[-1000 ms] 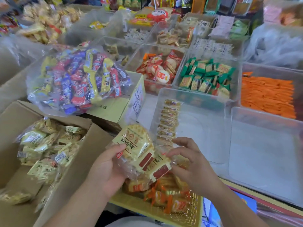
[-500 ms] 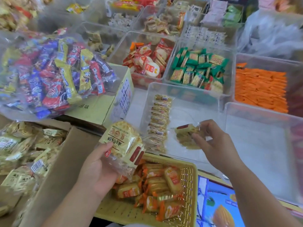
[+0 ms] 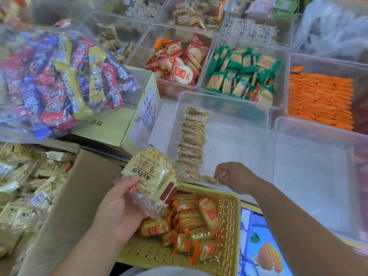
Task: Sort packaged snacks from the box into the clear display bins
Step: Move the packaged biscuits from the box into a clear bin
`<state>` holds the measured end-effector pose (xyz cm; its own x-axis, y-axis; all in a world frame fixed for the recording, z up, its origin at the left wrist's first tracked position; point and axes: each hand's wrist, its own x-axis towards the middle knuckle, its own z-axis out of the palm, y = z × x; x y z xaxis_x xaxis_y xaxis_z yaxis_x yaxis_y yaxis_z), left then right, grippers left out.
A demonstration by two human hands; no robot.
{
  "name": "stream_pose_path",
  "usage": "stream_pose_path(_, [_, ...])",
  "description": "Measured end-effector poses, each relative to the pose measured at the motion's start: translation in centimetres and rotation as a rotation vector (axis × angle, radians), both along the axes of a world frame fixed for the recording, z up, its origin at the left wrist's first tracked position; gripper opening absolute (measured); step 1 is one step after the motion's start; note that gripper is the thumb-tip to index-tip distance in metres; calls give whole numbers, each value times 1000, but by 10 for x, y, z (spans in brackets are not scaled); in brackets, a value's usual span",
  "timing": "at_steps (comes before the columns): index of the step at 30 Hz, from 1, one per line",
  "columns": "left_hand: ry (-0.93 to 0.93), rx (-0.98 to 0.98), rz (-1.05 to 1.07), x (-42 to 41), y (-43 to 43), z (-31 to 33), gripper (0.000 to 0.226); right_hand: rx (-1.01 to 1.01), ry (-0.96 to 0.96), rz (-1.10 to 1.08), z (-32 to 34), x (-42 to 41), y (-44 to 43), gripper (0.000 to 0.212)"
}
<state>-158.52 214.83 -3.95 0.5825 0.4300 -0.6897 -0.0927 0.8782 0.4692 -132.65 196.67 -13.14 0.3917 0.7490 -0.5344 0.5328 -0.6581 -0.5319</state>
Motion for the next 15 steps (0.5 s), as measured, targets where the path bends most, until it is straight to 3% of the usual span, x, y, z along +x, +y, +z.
stream_pose_path(5, [-10,17,-36,0,-2,3,81,-62,104,67,-5,4,8,12])
stream_pose_path(7, [-9,21,-41,-1,-3,3,68,-77,206,60,-6,4,12,10])
stream_pose_path(10, [-8,22,-26,-4,-4,-1,37,-109,280,118,-5,4,18,26])
stream_pose_path(15, [1,31,-15,-5,-6,0,34,-141,340,109,-8,1,16,35])
